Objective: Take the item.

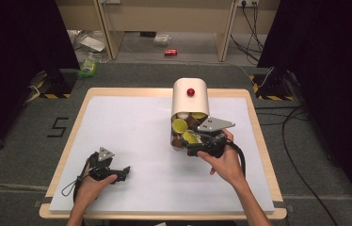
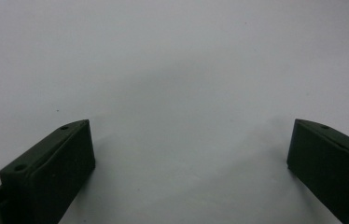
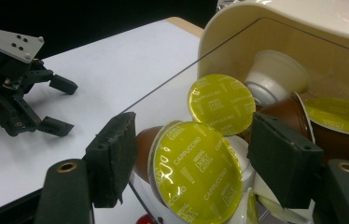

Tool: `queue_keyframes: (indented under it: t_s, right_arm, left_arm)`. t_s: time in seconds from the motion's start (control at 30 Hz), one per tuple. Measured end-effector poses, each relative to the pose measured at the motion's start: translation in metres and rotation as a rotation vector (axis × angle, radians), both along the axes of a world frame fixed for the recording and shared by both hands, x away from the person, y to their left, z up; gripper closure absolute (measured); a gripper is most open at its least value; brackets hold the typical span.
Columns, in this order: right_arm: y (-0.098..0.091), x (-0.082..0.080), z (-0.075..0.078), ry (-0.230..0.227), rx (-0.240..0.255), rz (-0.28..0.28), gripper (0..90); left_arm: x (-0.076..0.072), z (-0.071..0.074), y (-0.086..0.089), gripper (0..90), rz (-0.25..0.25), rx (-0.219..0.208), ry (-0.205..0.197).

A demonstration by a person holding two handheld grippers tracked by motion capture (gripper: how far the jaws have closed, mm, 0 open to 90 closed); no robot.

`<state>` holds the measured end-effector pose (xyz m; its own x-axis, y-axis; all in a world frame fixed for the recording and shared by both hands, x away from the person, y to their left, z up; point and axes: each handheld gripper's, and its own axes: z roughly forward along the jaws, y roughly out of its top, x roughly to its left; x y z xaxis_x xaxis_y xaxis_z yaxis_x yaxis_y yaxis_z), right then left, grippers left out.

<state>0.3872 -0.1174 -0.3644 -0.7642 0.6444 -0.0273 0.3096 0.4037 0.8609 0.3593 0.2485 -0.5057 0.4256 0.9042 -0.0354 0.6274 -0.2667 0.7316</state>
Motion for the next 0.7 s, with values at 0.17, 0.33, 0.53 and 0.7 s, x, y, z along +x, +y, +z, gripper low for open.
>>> queue_keyframes:
  t_s: [0.17,0.33,0.53,0.7]
  right_arm:
    - [0.001,0.004,-0.003,0.016,-0.005,0.001,33.5]
    - [0.003,0.006,-0.008,0.037,-0.029,0.001,34.0]
    - [0.001,0.01,-0.013,0.062,-0.031,-0.001,36.7]
    - [-0.003,0.013,-0.016,0.099,-0.005,0.003,37.3]
  left_arm:
    - [0.0,0.0,0.0,0.2,0.0,0.0,0.0]
    - [0.0,0.0,0.0,0.2,0.0,0.0,0.0]
    - [0.0,0.0,0.0,0.2,0.0,0.0,0.0]
    - [0.0,0.0,0.0,0.2,0.0,0.0,0.0]
